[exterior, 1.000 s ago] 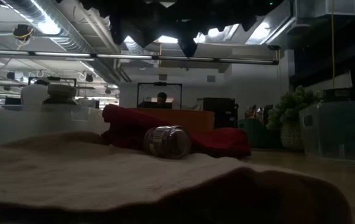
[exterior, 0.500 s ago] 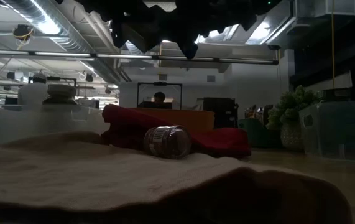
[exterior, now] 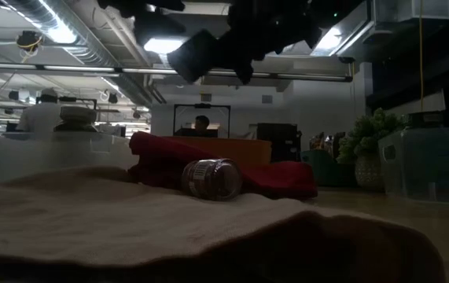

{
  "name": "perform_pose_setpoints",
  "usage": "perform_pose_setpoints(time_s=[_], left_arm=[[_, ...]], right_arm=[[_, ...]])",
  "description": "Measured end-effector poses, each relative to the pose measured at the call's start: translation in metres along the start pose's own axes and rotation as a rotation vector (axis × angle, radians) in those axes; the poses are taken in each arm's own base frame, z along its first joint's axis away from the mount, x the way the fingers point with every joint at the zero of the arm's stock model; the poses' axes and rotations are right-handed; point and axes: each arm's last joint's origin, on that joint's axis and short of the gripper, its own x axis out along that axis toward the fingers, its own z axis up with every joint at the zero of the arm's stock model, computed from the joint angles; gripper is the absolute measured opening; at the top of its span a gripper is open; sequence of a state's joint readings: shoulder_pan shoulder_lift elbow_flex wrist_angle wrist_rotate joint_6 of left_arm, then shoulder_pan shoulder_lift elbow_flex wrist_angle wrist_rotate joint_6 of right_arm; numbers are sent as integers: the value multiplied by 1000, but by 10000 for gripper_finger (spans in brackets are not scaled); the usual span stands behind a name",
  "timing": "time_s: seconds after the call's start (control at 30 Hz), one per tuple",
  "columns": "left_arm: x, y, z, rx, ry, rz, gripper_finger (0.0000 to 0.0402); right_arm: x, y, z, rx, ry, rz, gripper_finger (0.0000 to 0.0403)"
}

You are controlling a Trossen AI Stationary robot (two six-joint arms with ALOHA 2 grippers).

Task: Sort spices by type
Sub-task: Put the black seasoning can into the gray bin

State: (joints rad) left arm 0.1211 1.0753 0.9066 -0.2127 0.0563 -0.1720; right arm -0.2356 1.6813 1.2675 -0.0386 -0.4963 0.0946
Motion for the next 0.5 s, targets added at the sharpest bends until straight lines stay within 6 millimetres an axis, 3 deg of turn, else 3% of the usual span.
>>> perform_pose_setpoints(time_s=[0.23, 0.5], left_arm=[[-26, 9, -2, -30, 39, 49, 212], [-27, 9, -8, -39, 94, 57, 212]], right_arm=[[-17, -35, -3, -126, 39, -239, 135], [-50, -83, -4, -98, 43, -466, 136]])
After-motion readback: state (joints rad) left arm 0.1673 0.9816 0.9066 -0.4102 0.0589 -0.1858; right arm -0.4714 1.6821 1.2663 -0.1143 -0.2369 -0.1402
